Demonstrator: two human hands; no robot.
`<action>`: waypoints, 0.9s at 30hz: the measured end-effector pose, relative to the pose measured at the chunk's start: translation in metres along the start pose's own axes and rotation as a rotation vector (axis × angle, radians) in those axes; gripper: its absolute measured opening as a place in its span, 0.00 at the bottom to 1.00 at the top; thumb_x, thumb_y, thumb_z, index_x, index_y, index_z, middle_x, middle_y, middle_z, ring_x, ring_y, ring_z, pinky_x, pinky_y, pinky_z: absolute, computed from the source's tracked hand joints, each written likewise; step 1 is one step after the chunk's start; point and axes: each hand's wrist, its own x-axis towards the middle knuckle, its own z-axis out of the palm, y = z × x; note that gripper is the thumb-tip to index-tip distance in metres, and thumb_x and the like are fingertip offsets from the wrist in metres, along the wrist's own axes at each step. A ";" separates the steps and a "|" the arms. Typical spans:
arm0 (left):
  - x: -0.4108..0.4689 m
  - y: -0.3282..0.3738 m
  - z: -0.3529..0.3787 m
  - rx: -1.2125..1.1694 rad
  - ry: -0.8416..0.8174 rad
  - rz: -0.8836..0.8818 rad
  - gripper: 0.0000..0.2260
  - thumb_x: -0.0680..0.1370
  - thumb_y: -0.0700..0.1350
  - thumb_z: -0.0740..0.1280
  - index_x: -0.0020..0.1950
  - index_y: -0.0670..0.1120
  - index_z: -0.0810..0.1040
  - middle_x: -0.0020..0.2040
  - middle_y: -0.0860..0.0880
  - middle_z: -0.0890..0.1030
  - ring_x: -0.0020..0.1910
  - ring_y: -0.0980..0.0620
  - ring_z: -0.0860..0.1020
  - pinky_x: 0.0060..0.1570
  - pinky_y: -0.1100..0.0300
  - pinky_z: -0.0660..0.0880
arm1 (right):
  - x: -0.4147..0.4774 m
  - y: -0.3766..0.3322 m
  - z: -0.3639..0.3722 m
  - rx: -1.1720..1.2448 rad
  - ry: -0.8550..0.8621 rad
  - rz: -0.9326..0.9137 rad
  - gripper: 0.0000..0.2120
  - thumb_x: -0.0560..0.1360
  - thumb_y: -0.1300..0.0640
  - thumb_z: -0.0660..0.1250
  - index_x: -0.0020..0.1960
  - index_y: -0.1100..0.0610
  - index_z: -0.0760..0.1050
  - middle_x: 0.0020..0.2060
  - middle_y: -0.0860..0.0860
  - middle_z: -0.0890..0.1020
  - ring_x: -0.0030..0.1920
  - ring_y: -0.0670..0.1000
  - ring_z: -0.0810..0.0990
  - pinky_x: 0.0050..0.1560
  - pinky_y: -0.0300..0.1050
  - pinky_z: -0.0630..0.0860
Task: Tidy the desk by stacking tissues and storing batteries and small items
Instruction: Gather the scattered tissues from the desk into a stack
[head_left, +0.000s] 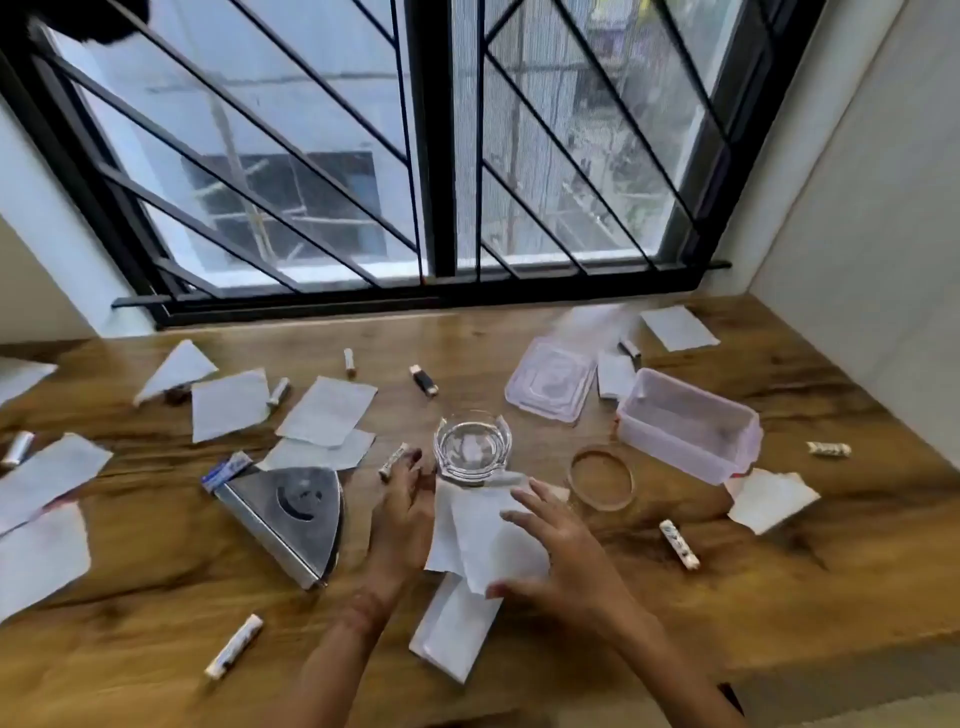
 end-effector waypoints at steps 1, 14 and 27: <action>0.005 -0.005 0.001 -0.041 -0.023 -0.021 0.18 0.80 0.49 0.58 0.68 0.43 0.69 0.67 0.44 0.73 0.67 0.45 0.70 0.67 0.58 0.64 | 0.003 0.000 0.002 -0.033 -0.032 -0.044 0.37 0.65 0.34 0.68 0.70 0.45 0.64 0.73 0.39 0.55 0.74 0.41 0.44 0.70 0.41 0.44; 0.003 -0.030 0.012 -0.233 -0.051 -0.168 0.07 0.80 0.40 0.58 0.53 0.46 0.75 0.44 0.51 0.81 0.44 0.55 0.80 0.40 0.68 0.78 | 0.014 0.020 0.032 0.090 0.137 -0.134 0.10 0.71 0.56 0.69 0.50 0.57 0.82 0.58 0.53 0.80 0.65 0.46 0.70 0.71 0.48 0.58; -0.024 -0.016 0.031 -0.161 0.087 -0.259 0.09 0.79 0.42 0.61 0.45 0.56 0.75 0.47 0.51 0.81 0.50 0.52 0.79 0.53 0.54 0.77 | 0.045 0.023 -0.001 0.025 0.229 0.119 0.16 0.74 0.53 0.68 0.59 0.59 0.76 0.52 0.54 0.79 0.55 0.52 0.74 0.54 0.41 0.72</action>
